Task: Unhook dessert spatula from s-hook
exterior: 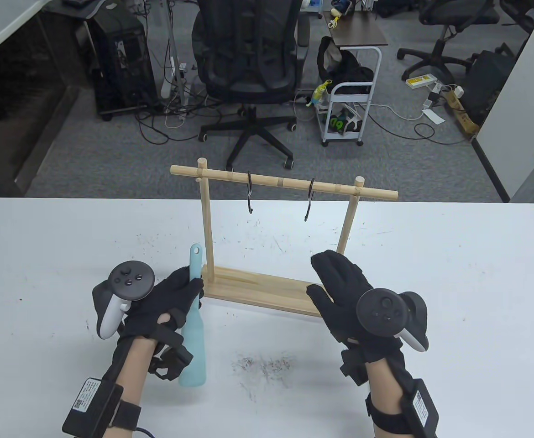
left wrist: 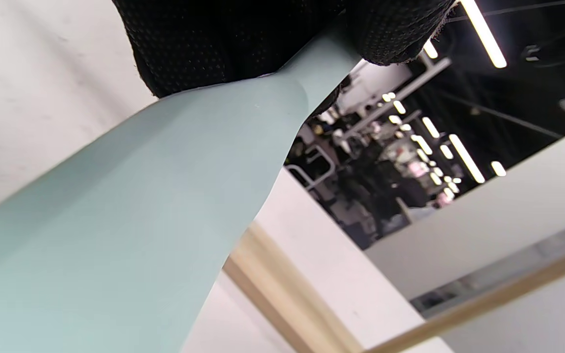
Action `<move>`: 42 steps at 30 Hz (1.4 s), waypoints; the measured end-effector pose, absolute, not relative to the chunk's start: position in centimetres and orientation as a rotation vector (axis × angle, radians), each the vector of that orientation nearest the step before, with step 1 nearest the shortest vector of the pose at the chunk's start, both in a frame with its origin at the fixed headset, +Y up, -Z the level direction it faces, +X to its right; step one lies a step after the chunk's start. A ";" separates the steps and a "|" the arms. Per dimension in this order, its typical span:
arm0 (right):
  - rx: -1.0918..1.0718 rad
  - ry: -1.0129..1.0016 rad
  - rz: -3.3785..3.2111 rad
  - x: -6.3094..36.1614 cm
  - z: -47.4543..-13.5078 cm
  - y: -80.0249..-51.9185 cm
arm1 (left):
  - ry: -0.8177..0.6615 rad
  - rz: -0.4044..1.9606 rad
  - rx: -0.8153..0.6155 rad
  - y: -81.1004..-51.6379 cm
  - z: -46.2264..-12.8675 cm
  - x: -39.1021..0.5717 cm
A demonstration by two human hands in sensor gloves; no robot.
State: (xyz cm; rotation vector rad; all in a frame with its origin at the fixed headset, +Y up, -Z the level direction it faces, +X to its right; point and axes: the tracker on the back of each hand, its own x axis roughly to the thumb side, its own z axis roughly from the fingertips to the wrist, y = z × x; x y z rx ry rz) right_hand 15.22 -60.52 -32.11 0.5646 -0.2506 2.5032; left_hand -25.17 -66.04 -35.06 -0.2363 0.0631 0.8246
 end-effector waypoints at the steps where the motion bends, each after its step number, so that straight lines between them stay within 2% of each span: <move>1: 0.565 -0.252 2.503 15.2 -32.1 -60.5 | 0.096 0.807 -0.244 -67.0 -35.1 -25.9; 8: 0.559 -0.248 2.494 15.5 -32.2 -60.6 | 0.243 0.736 -0.284 -71.7 -36.1 -29.0; 13: 0.554 -0.242 2.496 15.5 -32.3 -60.6 | 0.266 0.700 -0.286 -73.1 -36.4 -29.4; 20: 0.557 -0.244 2.498 15.5 -32.3 -60.7 | 0.324 0.641 -0.329 -74.5 -37.0 -29.3; 35: 0.561 -0.237 2.505 15.3 -32.4 -60.8 | 0.370 -0.042 -0.326 -75.4 -37.8 -25.1; 42: 0.563 -0.238 2.505 15.2 -32.4 -60.8 | 0.383 -0.149 -0.327 -75.9 -37.9 -24.1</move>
